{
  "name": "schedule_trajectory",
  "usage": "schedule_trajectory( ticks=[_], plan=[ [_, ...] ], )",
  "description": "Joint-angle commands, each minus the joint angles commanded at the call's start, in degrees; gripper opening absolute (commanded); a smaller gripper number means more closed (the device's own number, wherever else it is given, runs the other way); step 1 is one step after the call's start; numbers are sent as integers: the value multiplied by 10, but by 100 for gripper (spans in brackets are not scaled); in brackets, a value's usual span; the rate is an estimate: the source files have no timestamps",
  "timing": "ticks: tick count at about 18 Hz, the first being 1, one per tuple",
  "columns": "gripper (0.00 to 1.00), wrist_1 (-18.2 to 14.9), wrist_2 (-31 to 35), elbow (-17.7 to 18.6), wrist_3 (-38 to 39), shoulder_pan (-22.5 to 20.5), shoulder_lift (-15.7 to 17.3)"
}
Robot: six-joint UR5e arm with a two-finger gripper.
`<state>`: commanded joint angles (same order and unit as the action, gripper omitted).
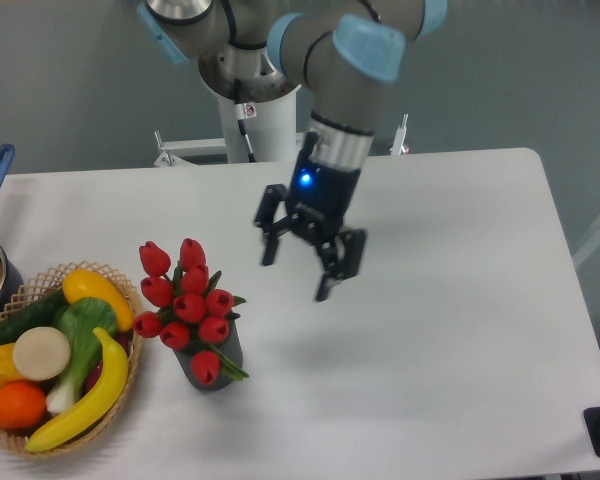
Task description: Insert the flowers into the vase
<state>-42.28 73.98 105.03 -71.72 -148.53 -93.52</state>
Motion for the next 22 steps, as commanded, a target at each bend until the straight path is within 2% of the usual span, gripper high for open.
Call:
schedule_trajectory(
  ticks=[4,6,9,13,15,22],
  plan=[
    [100,-1,40,-6,-3,-13,8],
    [100,-16,65,1,-30,-17,20],
    [100,-81,79,-3,-71,-22,51],
    [100,-153,82,-8,-145,-51,90],
    [100,-182,83,-16,-157,-63,97],
    [100,-187,82,-17,-170,-86,99]
  ],
)
